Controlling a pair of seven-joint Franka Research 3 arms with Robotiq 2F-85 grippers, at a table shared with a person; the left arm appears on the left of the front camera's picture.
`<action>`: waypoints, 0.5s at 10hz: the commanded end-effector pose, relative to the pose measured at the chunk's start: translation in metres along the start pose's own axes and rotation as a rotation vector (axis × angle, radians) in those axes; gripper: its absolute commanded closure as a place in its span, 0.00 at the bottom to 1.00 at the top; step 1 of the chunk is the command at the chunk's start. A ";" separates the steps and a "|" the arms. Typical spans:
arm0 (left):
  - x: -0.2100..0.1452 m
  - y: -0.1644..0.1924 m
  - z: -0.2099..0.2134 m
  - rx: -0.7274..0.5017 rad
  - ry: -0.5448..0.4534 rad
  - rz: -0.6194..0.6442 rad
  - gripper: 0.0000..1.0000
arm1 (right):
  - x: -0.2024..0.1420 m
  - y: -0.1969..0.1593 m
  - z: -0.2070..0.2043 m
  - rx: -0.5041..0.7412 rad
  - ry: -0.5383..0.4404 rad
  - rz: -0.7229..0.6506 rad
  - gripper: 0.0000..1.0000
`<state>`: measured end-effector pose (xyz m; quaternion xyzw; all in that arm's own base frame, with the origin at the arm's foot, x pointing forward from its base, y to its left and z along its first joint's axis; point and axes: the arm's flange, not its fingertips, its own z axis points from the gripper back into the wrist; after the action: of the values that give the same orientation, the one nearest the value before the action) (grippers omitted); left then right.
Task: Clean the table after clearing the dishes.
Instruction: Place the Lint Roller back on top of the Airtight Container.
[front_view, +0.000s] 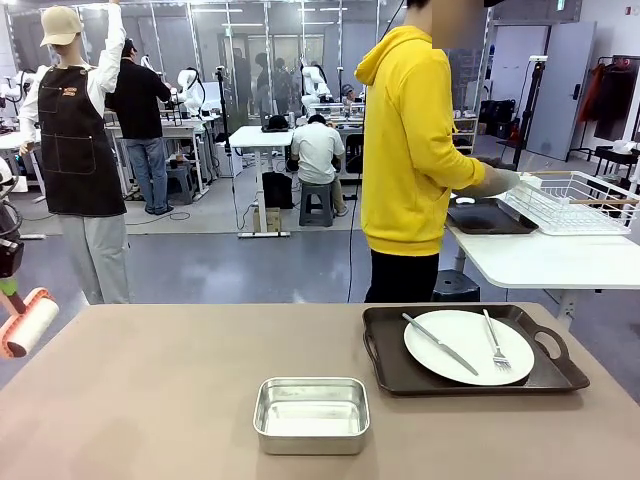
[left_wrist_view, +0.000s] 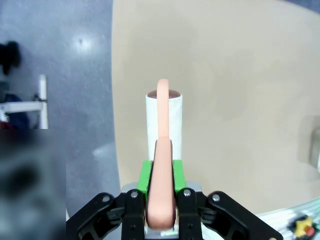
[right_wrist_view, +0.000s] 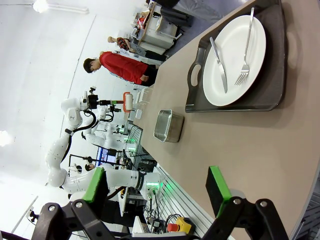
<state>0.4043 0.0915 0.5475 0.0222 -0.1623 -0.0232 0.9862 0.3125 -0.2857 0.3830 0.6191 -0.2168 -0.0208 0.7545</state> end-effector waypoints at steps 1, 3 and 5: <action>0.029 -0.030 0.032 0.062 -0.118 -0.196 0.79 | -0.003 0.003 0.001 0.001 0.004 0.004 0.00; 0.069 -0.091 0.066 0.170 -0.116 -0.389 0.79 | -0.003 0.003 0.001 0.001 0.004 0.004 0.00; 0.118 -0.171 0.101 0.202 -0.184 -0.658 0.79 | -0.003 0.003 0.001 0.001 0.004 0.004 0.00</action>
<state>0.4517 -0.0794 0.6560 0.1453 -0.2360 -0.2750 0.9207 0.3127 -0.2855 0.3829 0.6193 -0.2165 -0.0205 0.7545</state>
